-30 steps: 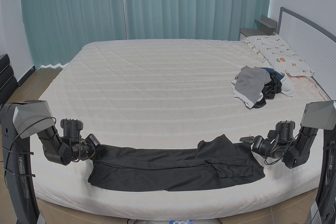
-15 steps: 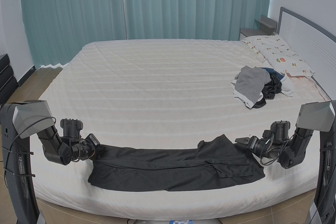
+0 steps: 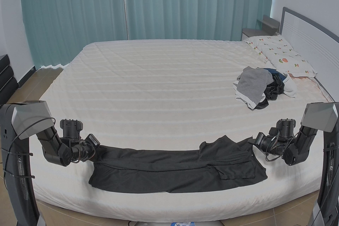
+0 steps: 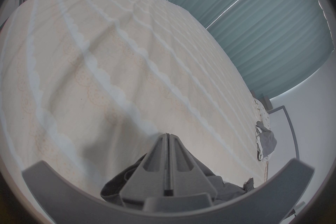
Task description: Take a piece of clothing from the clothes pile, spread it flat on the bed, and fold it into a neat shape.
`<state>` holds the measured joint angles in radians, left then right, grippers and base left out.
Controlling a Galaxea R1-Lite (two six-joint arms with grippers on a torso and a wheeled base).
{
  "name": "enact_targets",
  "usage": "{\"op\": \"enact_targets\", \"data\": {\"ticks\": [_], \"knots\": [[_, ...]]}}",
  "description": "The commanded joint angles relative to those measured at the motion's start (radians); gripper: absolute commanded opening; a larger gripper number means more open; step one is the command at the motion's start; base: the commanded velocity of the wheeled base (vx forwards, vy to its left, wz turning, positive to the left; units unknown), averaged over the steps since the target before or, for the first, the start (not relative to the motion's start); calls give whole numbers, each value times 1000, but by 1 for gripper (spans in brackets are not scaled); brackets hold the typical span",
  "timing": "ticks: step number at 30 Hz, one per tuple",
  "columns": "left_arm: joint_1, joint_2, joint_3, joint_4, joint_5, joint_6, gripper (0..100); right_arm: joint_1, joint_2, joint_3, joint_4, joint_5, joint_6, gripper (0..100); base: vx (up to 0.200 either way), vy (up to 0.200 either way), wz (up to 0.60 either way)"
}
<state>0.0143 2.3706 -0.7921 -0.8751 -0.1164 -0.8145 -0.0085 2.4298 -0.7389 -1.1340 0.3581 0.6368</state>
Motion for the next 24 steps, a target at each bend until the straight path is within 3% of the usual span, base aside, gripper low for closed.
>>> {"op": "enact_targets", "data": {"ticks": [1,9,24], "knots": [[10,-10,1,-1,1,-8,0,-10,3,-17,-1,1,14,0,0,0,0],[13,-7,2,-1,14,-5,0,-25,11,-54,-38,1,86,0,0,0,0],[16,-7,-2,-1,17,-6,0,-25,49,-79,-33,-1,87,0,0,0,0]]}}
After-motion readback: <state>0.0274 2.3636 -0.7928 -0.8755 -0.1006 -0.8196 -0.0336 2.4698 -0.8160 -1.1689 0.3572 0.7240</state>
